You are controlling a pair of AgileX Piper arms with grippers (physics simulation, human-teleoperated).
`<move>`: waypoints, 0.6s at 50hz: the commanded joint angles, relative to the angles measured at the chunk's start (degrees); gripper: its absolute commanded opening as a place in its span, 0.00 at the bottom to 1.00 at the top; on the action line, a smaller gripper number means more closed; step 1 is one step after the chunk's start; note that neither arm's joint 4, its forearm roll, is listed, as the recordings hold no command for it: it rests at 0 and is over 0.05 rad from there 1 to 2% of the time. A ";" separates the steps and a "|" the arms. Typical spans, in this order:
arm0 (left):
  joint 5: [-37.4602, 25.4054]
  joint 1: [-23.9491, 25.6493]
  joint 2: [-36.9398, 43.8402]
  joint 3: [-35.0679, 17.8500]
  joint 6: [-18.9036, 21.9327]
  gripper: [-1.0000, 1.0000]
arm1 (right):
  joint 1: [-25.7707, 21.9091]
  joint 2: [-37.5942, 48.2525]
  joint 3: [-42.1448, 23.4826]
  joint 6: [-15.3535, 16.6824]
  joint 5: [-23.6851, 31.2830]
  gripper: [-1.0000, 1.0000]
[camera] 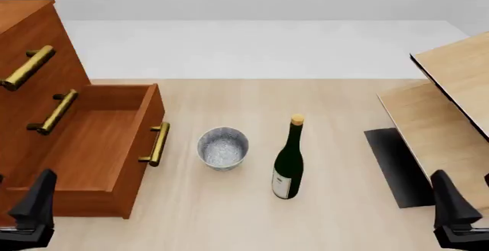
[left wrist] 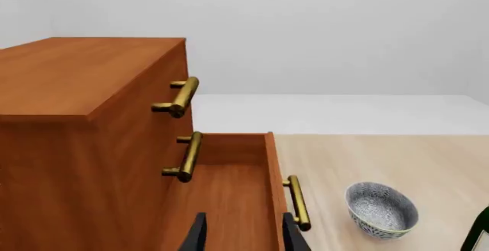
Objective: Put the wine bottle in the bottom drawer of the cabinet.
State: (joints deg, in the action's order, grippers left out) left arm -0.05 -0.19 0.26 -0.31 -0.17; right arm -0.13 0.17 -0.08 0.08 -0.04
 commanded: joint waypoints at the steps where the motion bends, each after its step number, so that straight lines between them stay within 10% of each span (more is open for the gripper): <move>1: -0.72 -0.57 2.04 -2.62 -0.17 1.00 | -1.42 1.28 -0.16 1.63 -0.51 1.00; 20: -4.69 0.90 13.36 -17.96 6.68 1.00 | -1.69 3.35 -0.10 0.87 -1.36 1.00; 30: -7.80 1.38 23.12 -28.73 3.57 1.00 | -1.18 3.14 0.00 -0.04 -1.10 1.00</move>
State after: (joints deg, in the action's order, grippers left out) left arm -5.52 0.66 15.23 -19.91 3.52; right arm -1.62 3.09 -0.15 0.81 -1.10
